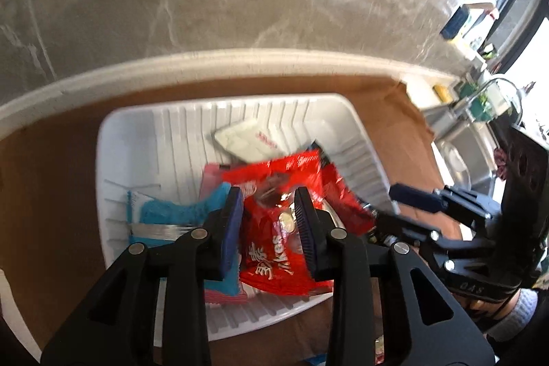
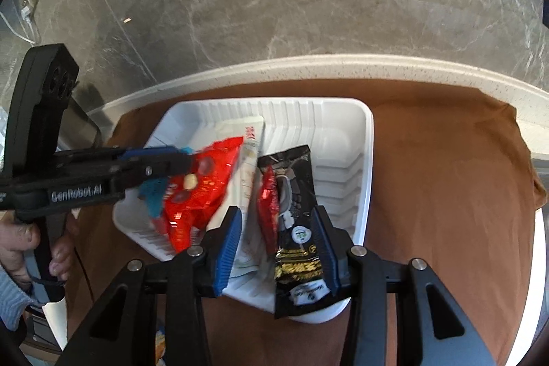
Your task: Organize snacks
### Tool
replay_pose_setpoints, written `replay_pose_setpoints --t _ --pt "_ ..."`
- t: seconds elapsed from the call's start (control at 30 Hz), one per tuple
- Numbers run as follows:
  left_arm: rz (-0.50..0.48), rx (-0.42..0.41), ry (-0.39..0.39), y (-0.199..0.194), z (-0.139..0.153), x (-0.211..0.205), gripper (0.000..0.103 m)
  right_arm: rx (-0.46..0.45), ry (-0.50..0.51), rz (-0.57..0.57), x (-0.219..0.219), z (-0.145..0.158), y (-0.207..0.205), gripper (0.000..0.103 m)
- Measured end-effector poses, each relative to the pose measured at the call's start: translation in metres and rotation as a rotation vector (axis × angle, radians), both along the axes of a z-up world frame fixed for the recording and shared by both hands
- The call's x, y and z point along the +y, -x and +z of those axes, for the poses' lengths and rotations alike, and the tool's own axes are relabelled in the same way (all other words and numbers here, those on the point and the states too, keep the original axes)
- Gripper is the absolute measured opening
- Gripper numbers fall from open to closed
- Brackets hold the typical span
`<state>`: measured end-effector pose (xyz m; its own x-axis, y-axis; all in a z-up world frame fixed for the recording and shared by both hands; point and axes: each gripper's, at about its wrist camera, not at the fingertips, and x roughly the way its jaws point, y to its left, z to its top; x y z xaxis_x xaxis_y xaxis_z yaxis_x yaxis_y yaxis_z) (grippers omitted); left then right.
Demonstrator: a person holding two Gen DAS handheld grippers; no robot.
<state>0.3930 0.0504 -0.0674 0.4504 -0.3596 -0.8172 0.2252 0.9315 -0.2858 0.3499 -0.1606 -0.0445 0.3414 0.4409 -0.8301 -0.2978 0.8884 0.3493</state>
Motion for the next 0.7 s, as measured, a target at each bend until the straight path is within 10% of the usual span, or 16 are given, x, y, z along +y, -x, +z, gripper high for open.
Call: replay_pose_setpoints --t 0.37,0.7 --pt "-0.004 -0.075 -0.017 0.077 0.050 0.018 0.029 -0.073 -0.043 0.125 0.003 0.054 0.065 0.066" --pt "0.035 0.026 -0.022 0.188 0.032 0.048 0.029 0.043 -0.034 0.232 0.031 0.033 0.132 0.066"
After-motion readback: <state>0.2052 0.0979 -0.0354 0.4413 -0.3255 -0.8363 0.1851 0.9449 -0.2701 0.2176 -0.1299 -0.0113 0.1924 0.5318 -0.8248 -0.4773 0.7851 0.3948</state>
